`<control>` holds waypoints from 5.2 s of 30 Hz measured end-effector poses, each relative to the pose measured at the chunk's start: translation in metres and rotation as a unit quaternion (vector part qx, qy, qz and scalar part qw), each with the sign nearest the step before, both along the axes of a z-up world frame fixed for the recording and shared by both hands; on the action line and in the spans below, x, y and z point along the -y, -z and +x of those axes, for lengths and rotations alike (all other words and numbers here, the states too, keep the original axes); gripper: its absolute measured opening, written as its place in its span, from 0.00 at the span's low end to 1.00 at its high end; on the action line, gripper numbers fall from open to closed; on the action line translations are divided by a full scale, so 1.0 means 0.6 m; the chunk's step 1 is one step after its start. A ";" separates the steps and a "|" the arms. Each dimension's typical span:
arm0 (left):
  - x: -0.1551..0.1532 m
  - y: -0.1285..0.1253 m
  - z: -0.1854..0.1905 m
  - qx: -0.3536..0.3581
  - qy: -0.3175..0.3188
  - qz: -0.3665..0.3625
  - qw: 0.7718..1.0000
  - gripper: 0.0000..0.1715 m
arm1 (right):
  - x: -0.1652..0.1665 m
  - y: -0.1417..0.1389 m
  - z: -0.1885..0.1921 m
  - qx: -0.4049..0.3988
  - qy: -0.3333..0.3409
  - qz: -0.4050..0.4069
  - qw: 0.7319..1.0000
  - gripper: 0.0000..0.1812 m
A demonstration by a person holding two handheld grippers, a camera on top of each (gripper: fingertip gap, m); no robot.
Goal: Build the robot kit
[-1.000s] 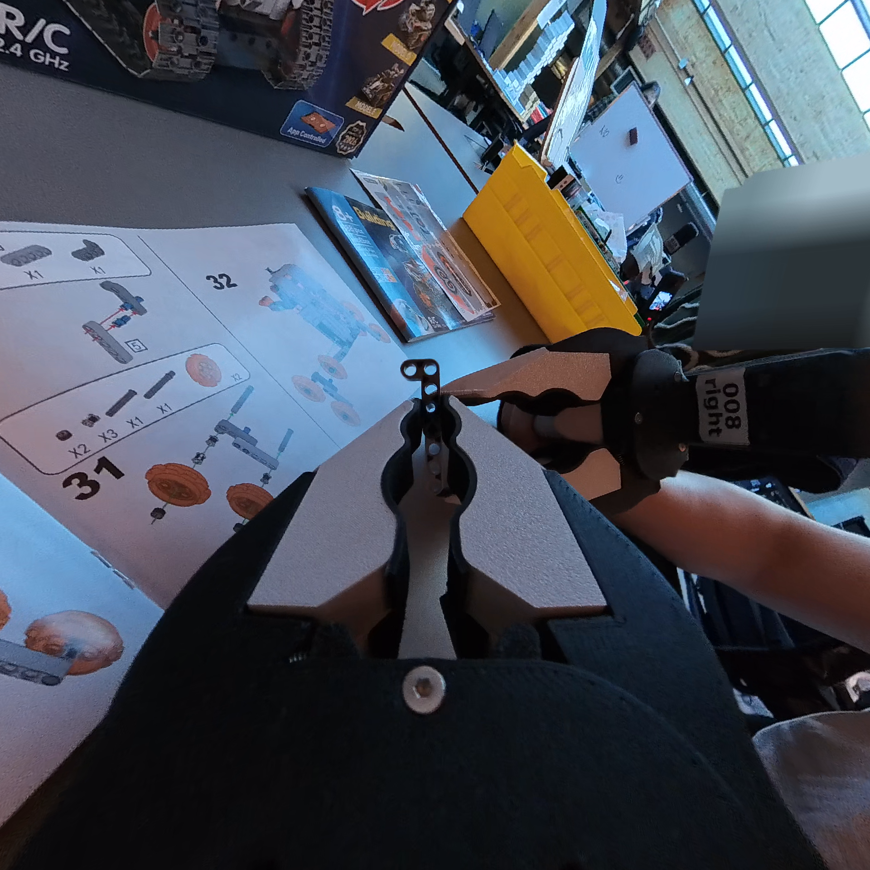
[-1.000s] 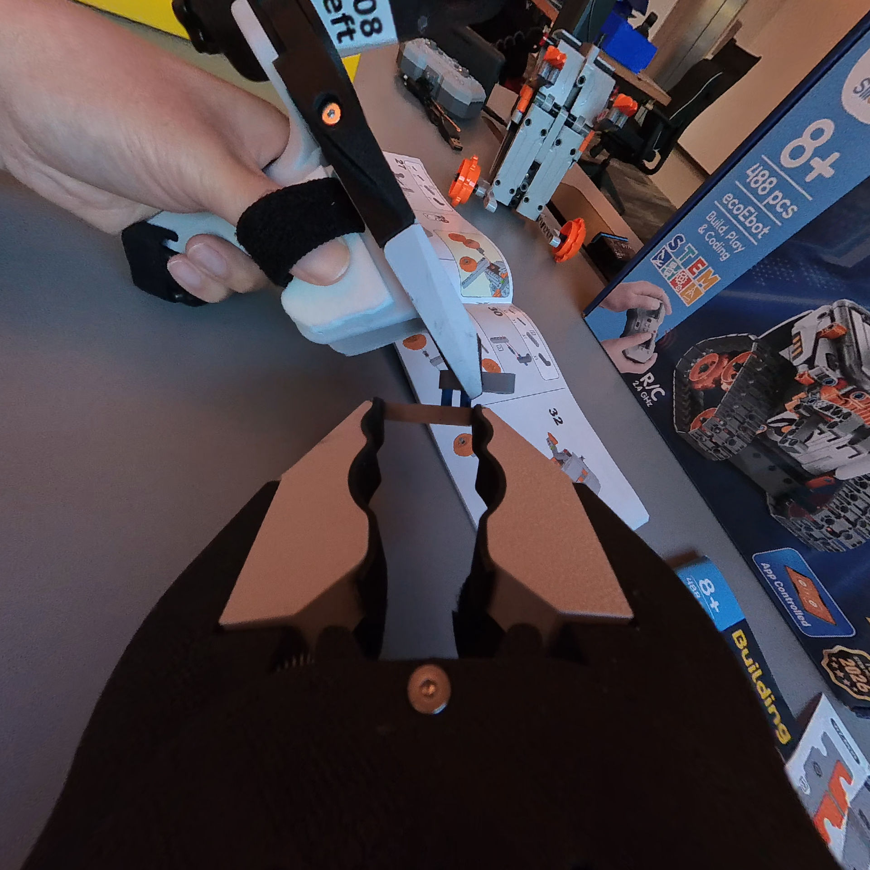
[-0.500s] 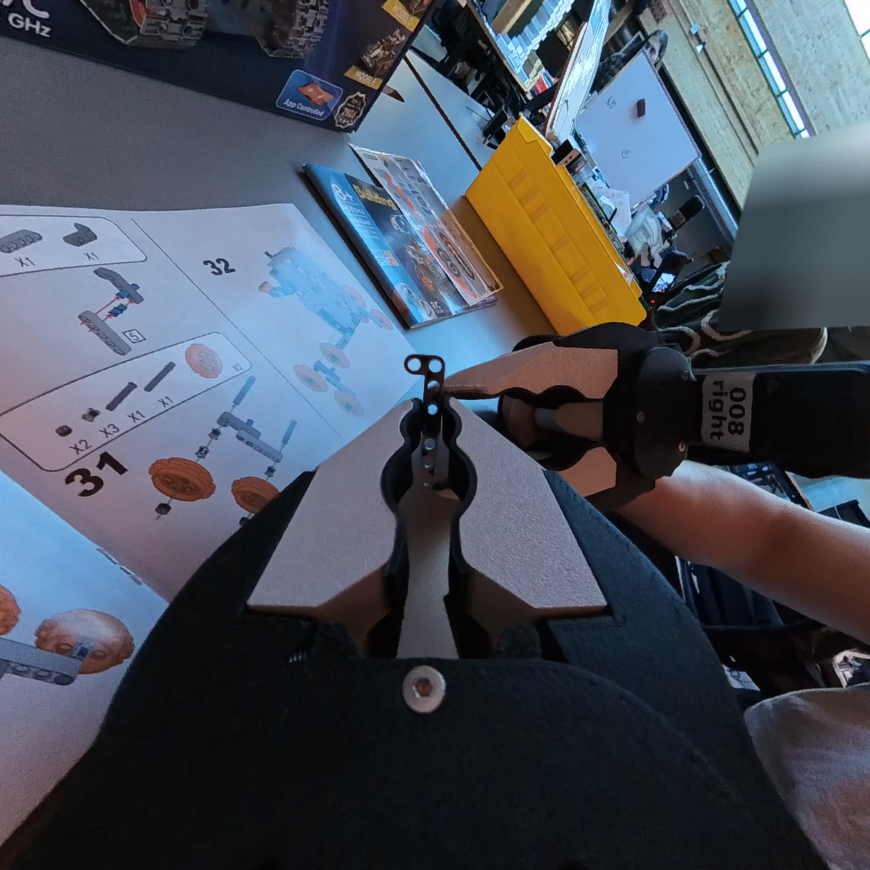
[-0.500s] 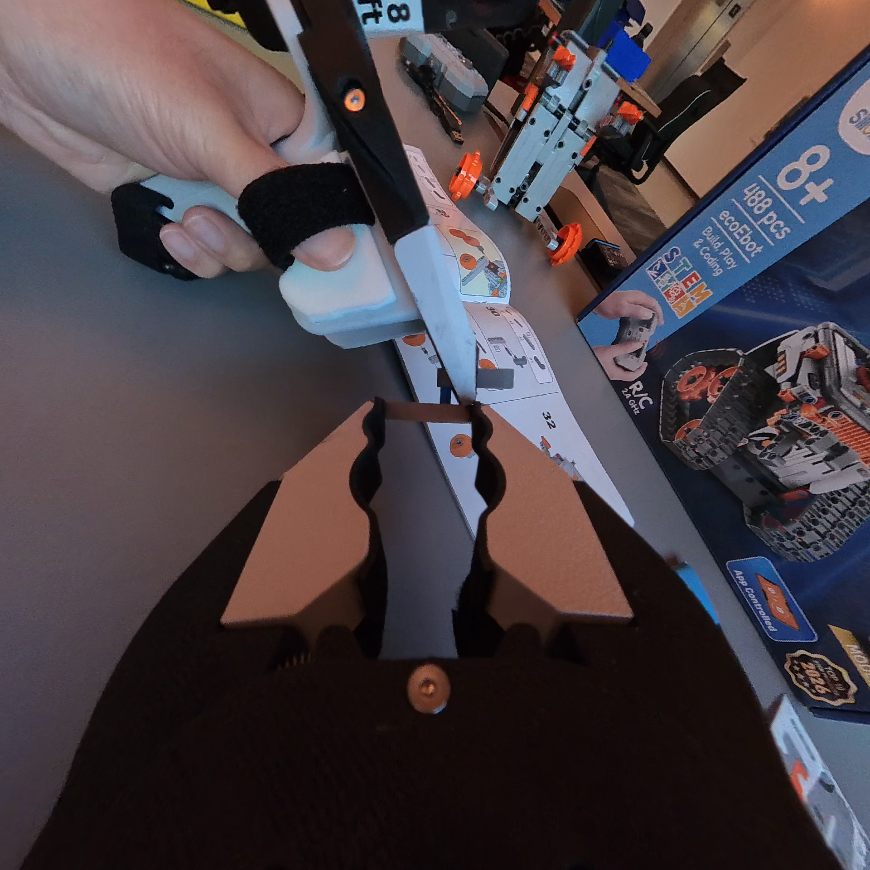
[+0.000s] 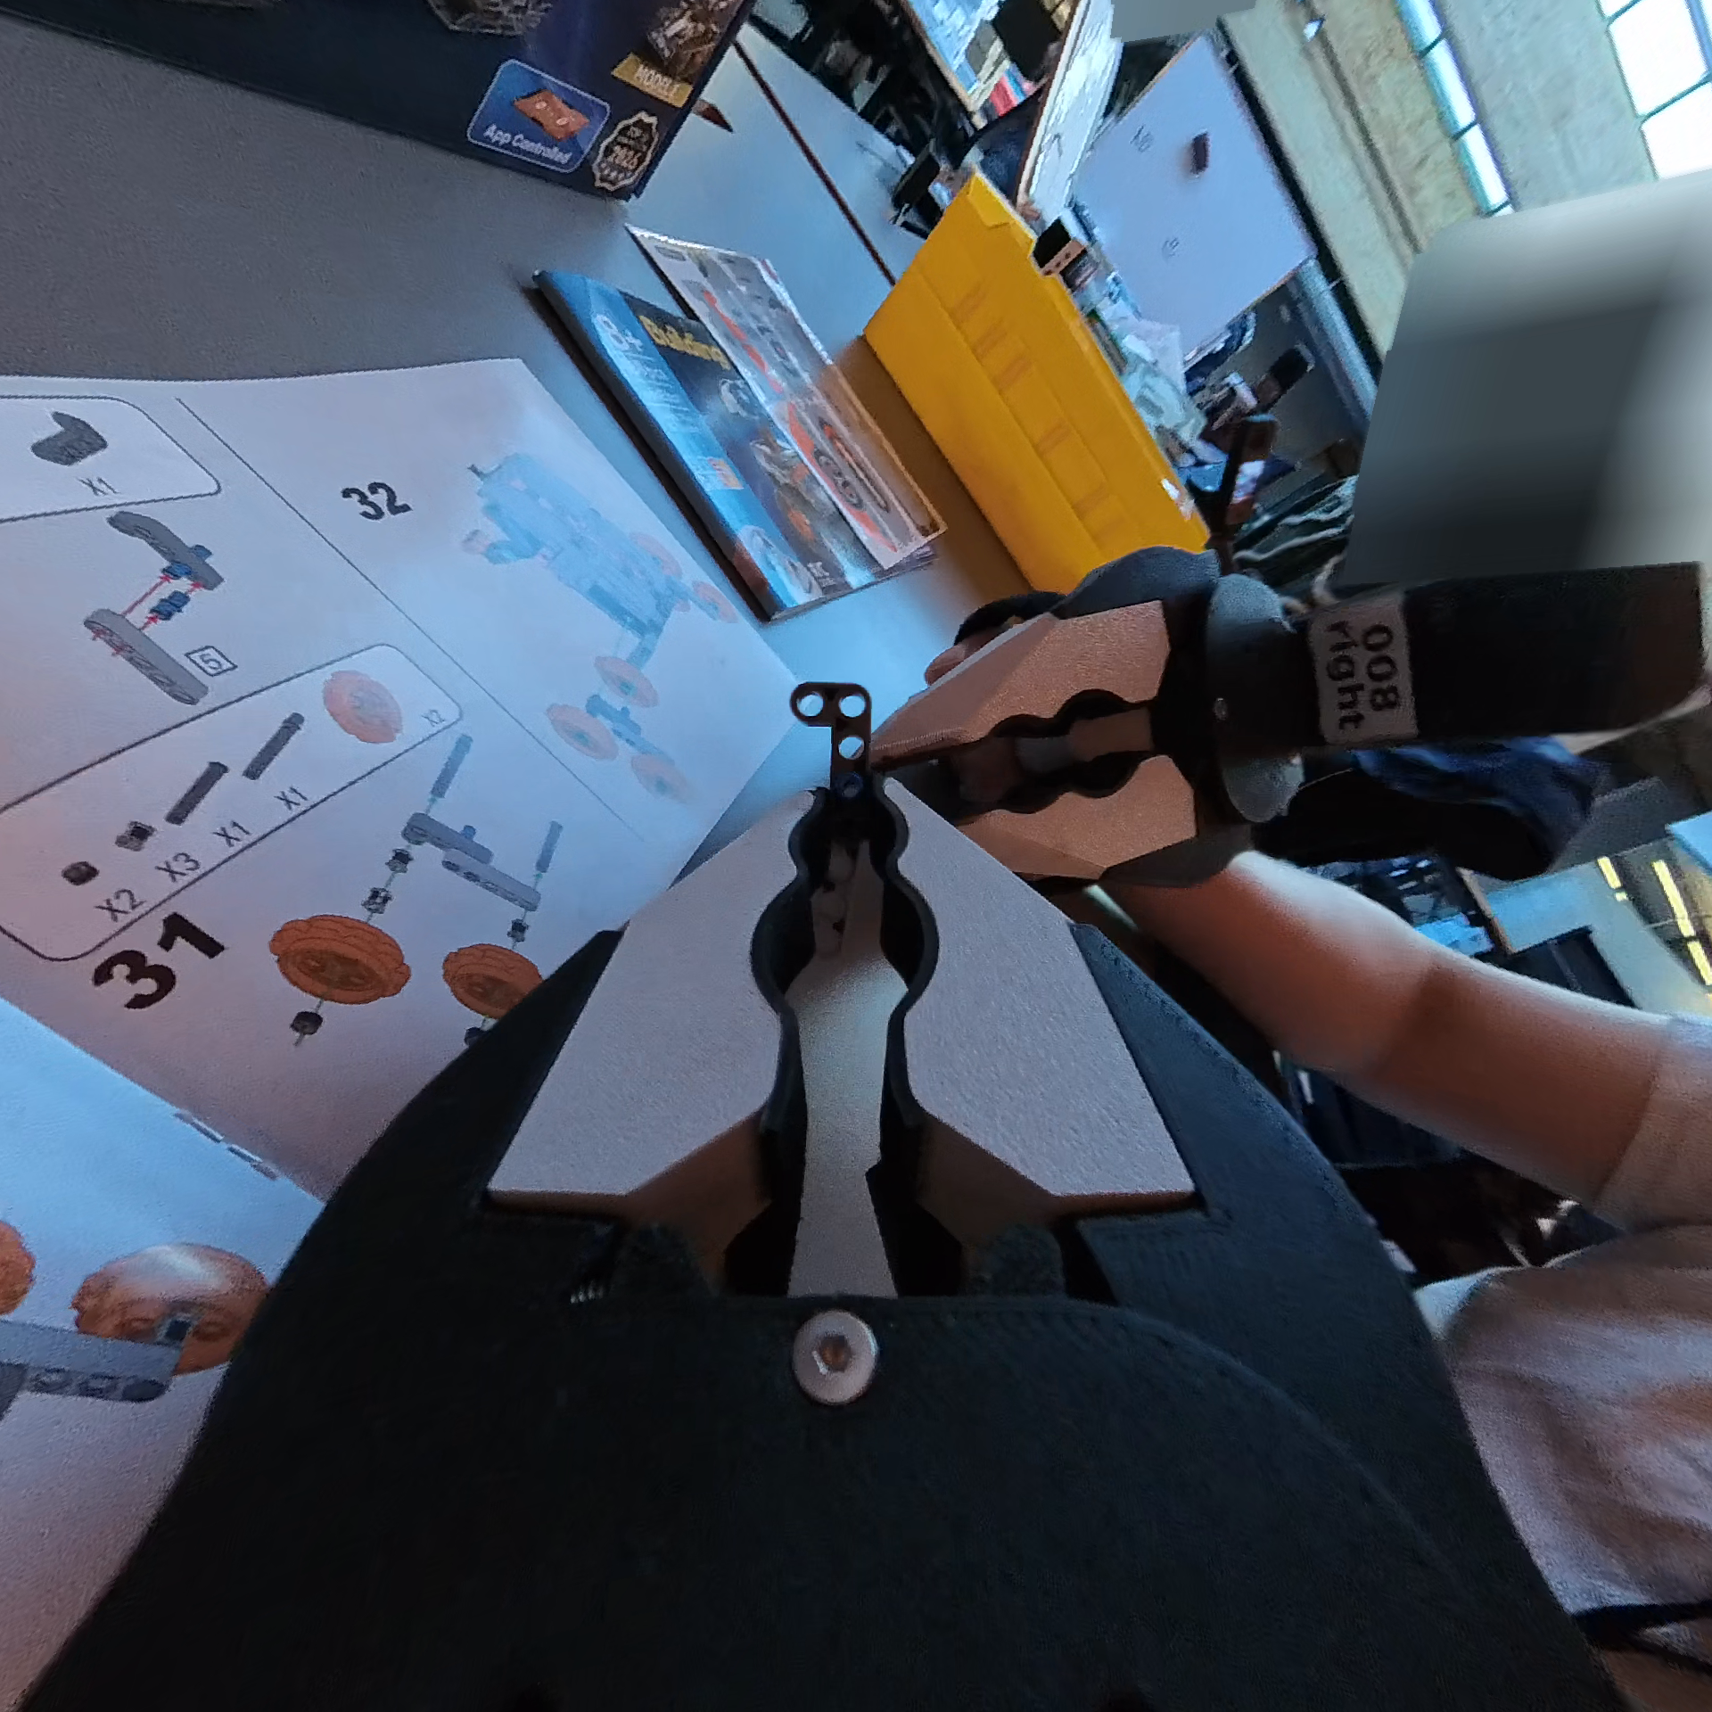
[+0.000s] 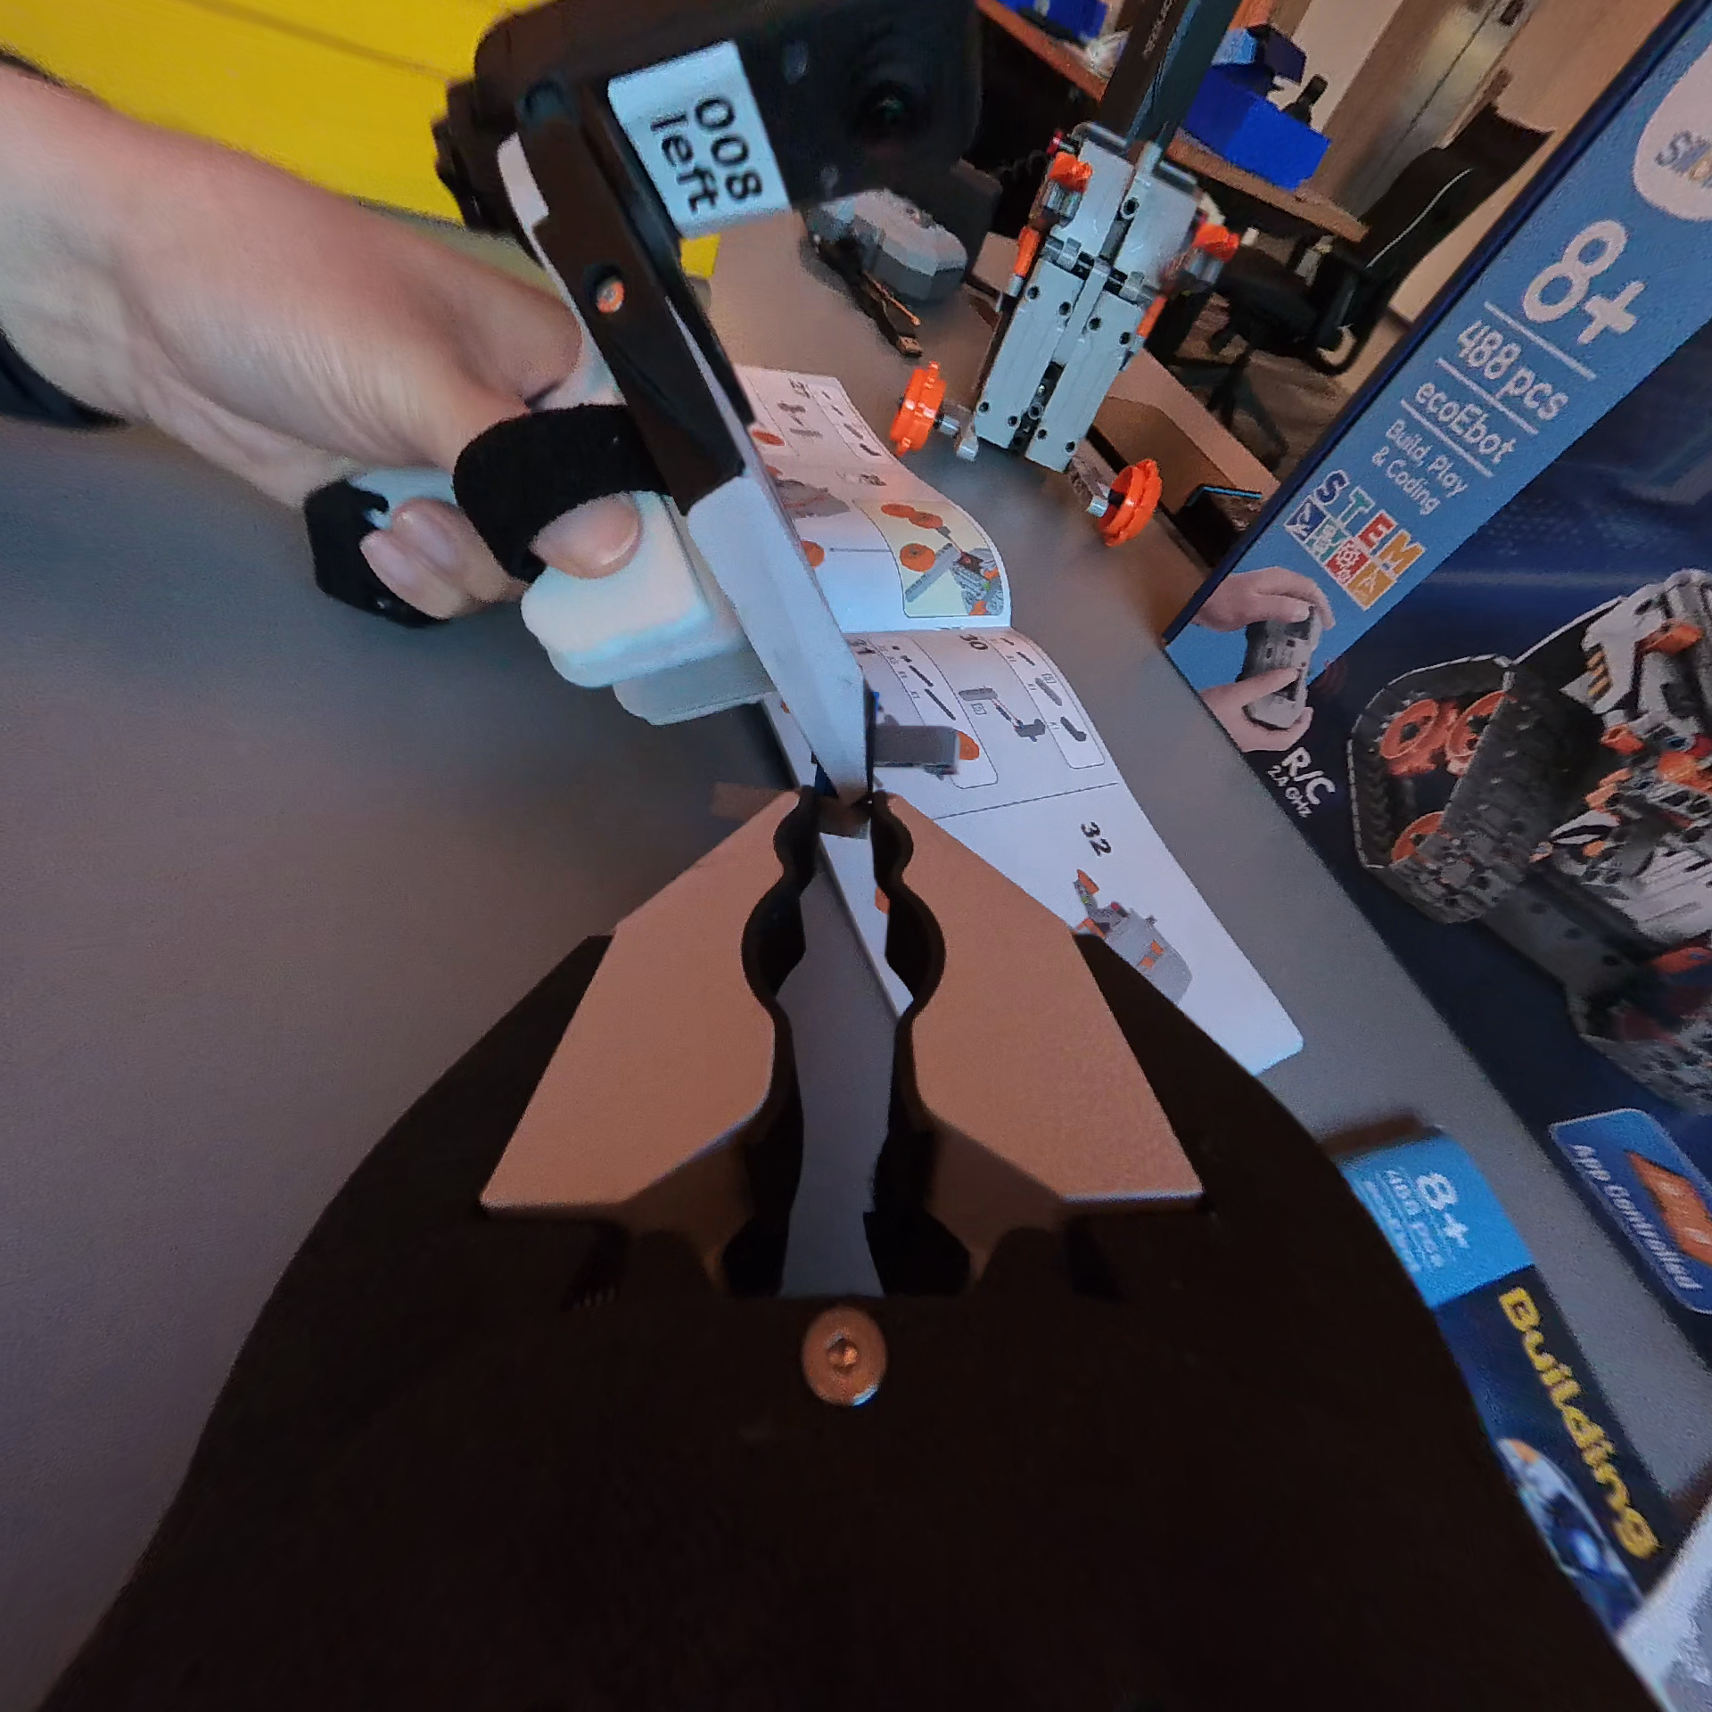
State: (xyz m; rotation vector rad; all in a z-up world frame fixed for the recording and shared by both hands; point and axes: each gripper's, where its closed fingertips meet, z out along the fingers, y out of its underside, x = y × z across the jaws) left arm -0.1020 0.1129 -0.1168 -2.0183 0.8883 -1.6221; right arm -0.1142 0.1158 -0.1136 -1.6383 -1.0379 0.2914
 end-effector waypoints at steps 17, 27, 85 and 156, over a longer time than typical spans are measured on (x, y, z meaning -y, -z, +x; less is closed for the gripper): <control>-0.017 -0.050 -0.008 0.127 -0.028 -0.111 0.985 0.02 | -0.014 -0.029 -0.010 -0.009 0.076 0.056 0.995 0.33; -0.020 -0.047 -0.011 0.129 -0.024 -0.115 0.985 0.02 | -0.013 -0.016 -0.021 0.033 0.071 0.052 0.996 0.21; 0.174 0.040 -0.016 -0.089 0.322 -0.051 0.941 0.03 | 0.128 0.054 -0.038 0.297 -0.222 0.105 0.923 0.22; -0.046 -0.043 -0.004 0.143 -0.034 -0.173 0.974 0.02 | -0.028 -0.040 -0.034 -0.002 0.004 0.079 0.997 0.27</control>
